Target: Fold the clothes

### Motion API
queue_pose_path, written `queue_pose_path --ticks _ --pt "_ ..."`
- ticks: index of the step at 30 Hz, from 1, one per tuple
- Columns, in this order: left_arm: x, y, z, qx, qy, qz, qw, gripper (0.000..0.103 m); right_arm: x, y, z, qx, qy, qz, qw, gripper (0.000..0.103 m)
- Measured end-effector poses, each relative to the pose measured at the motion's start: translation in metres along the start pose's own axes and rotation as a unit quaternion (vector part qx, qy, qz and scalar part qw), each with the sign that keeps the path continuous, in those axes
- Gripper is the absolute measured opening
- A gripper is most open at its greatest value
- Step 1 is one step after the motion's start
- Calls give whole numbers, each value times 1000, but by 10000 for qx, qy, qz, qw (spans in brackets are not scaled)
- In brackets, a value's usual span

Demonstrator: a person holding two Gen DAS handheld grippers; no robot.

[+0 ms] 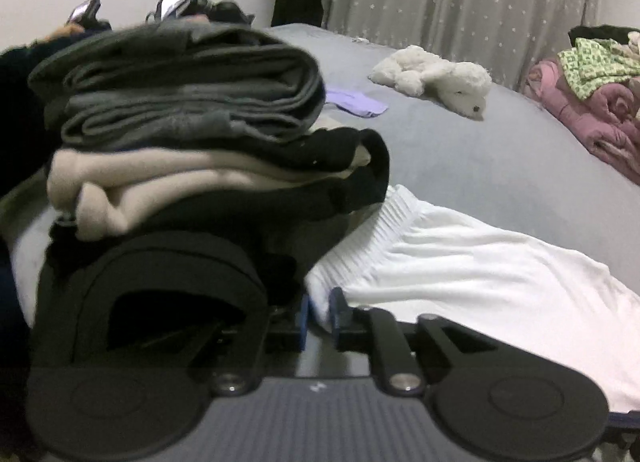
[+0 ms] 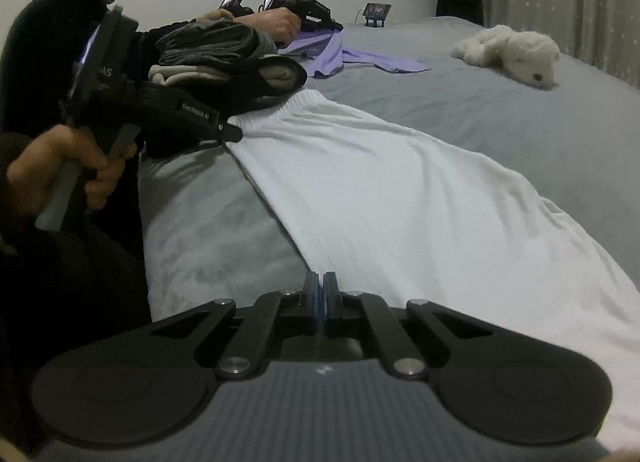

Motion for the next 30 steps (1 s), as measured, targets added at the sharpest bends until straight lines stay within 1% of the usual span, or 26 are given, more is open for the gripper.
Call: queue_pose_path --ticks 1,3,4,5,6,7,8,10,12,13,16,18,20,23,26,30 --pt "-1 -5 1 10 18 56 10000 17 -1 0 0 -29 49 -1 10000 5" --pt "-2 -14 2 34 50 173 9998 27 -3 -5 4 -137 288 49 9995 15" --pt "-3 -19 3 46 66 231 9997 29 -4 -6 7 -140 366 61 9992 18" --pt "-6 -23 6 56 134 349 9993 32 -5 -8 10 -102 407 89 9991 24" --pt "-9 -28 9 66 207 473 9986 35 -6 -9 13 -61 447 117 9989 35" --pt "-11 -33 11 76 281 597 9978 36 -7 -11 17 27 474 155 9988 38" --pt "-14 -37 14 85 353 721 9967 39 -8 -11 22 98 516 178 9985 38" --pt "-19 -40 30 244 518 877 9945 44 -11 -13 32 218 627 222 9975 38" --pt "-23 -34 48 531 668 899 9923 50 -13 -14 43 312 790 262 9960 38" --pt "-23 -31 55 675 694 855 9916 51 -15 -15 49 358 872 281 9951 38" --pt "-23 -12 83 1068 718 612 9898 51 -15 -16 66 420 1231 287 9911 38" --pt "-25 1 105 1362 735 480 9868 51 -15 -16 79 409 1524 223 9872 38" --pt "-27 7 125 1566 861 483 9827 51 -16 -16 93 423 1771 154 9832 38" --pt "-30 16 155 1863 1057 496 9755 51 -21 -21 110 473 1875 118 9811 38" --pt "-32 22 176 2001 1206 568 9707 51 -23 -24 125 582 1923 111 9795 38" --pt "-35 36 191 2155 1278 627 9661 51 -24 -25 144 714 1980 126 9775 38"
Point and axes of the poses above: each gripper's, at about its wrist camera, not at the fingertips, and y roughly the way its jaws point, z to its right, x to its underside, the point moved 7 cm from there along y, roughly the way its jaws point, and after that the axes turned 7 degrees about x, right-handed, at the moved point
